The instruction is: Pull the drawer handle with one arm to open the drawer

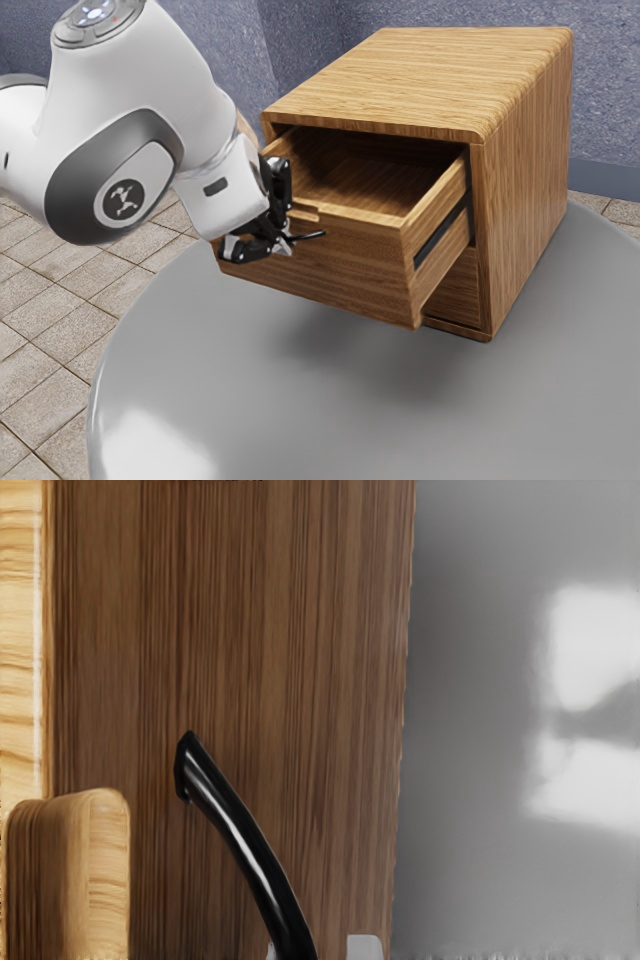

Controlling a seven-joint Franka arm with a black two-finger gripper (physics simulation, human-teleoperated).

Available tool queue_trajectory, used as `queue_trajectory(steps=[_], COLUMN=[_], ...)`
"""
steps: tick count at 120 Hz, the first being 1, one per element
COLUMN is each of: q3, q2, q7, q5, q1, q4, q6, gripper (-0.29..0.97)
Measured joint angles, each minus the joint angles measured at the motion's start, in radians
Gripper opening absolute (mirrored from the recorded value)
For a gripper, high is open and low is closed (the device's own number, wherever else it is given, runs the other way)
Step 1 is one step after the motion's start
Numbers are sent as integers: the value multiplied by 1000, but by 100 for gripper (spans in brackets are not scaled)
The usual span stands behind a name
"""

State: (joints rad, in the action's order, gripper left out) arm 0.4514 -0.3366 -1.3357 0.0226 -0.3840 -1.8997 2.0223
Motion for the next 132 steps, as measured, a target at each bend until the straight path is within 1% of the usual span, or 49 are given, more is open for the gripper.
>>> queue_trajectory(steps=[18,40,65,96,109,132], q3=[-26,-34,-34,-32,-32,-33], q2=[-22,-33,-63,-94,-97,-97], q7=[1,1,1,1,1,0], q5=[-3,-5,-13,-25,-33,-39], q1=[20,23,22,21,21,22], q4=[-24,-41,-67,-81,-81,-81], q6=[2,-2,-4,-16,-26,-37], gripper=[-11,-3,-8,-7,-4,9])
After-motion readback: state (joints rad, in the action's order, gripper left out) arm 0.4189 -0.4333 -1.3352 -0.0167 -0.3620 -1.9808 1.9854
